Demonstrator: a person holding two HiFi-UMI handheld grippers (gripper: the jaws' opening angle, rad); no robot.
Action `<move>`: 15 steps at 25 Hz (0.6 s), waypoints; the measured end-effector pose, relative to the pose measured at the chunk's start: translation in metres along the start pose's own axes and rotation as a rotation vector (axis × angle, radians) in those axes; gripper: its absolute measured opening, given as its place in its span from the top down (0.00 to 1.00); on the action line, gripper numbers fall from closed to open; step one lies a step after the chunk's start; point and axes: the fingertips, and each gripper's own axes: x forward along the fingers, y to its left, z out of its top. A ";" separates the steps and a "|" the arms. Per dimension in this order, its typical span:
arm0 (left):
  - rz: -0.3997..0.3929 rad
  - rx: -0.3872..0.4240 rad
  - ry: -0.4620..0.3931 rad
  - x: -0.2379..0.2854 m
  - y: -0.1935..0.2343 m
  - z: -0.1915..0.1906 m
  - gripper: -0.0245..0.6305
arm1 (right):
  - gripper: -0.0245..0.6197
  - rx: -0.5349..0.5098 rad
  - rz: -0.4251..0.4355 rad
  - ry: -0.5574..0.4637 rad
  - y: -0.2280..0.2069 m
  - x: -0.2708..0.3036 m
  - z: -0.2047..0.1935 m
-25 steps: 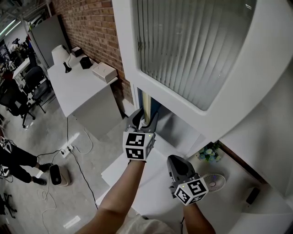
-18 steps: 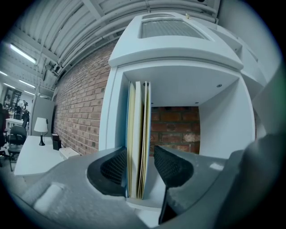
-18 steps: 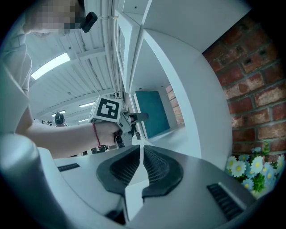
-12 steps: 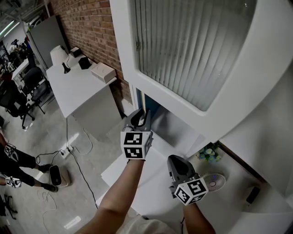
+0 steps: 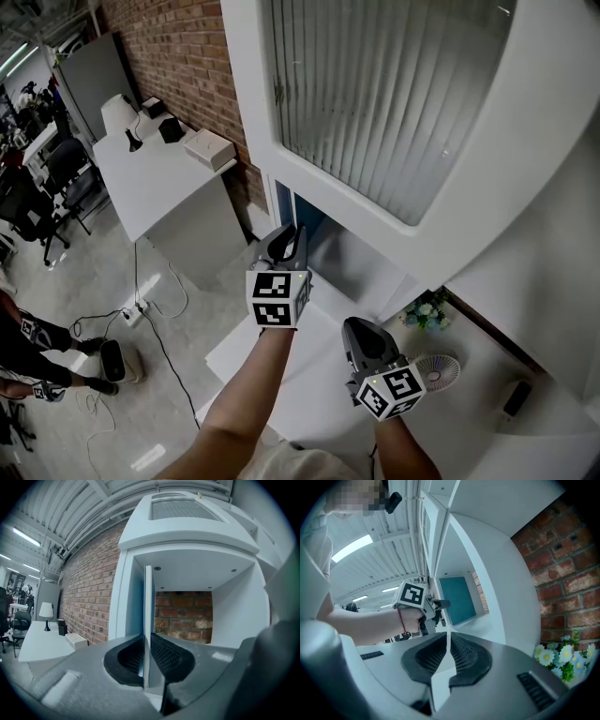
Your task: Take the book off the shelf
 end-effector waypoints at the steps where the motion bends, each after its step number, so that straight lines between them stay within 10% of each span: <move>1: -0.001 -0.001 0.001 0.000 -0.001 0.000 0.89 | 0.93 0.000 0.000 -0.001 0.000 0.000 0.000; 15: -0.010 -0.006 0.005 -0.015 -0.005 -0.002 0.89 | 0.93 -0.006 0.006 -0.005 0.006 -0.006 0.001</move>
